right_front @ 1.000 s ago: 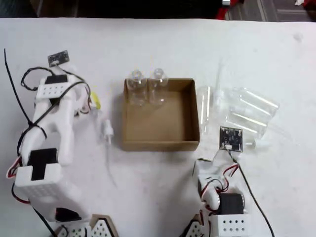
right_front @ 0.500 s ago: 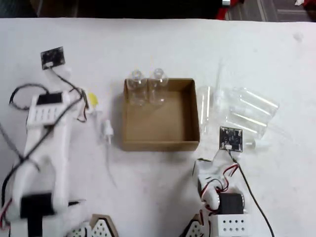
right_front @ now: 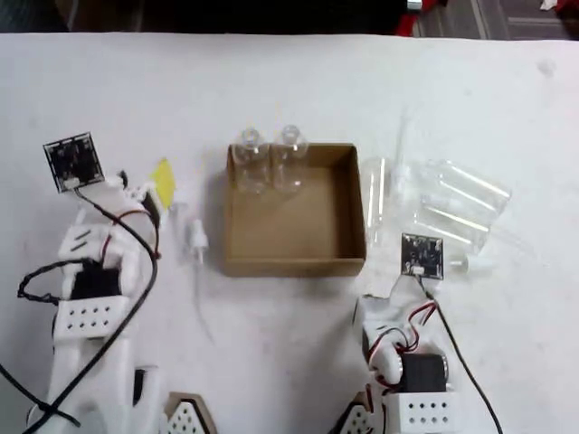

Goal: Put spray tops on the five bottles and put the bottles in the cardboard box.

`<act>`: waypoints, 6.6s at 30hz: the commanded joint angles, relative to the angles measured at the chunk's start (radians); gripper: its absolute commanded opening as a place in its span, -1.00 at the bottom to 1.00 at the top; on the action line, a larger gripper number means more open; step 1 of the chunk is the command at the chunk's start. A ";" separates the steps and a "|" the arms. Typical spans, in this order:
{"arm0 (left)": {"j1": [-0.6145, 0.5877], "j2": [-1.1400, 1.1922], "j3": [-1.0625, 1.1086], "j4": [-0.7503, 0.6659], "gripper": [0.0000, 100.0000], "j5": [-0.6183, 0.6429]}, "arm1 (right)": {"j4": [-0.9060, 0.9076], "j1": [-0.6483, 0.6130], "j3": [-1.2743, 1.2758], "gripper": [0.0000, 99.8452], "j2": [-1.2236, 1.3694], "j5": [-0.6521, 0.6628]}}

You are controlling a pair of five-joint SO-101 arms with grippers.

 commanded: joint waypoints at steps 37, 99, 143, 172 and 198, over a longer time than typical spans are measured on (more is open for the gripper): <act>0.147 -0.142 0.000 0.066 -0.53 -0.193 | -0.987 0.262 -0.028 -0.87 0.004 0.358; 0.147 -0.133 0.020 0.057 -0.53 -0.215 | 0.458 0.278 -3.150 -0.65 2.908 1.137; 0.148 -0.133 0.021 0.058 -0.53 -0.215 | 0.472 0.340 -3.036 -0.63 2.761 1.197; 0.148 -0.133 0.021 0.058 -0.53 -0.215 | 0.369 0.297 -2.892 -0.67 2.816 1.269; 0.148 -0.133 0.021 0.058 -0.53 -0.215 | 0.335 0.309 -2.983 -0.96 2.885 1.270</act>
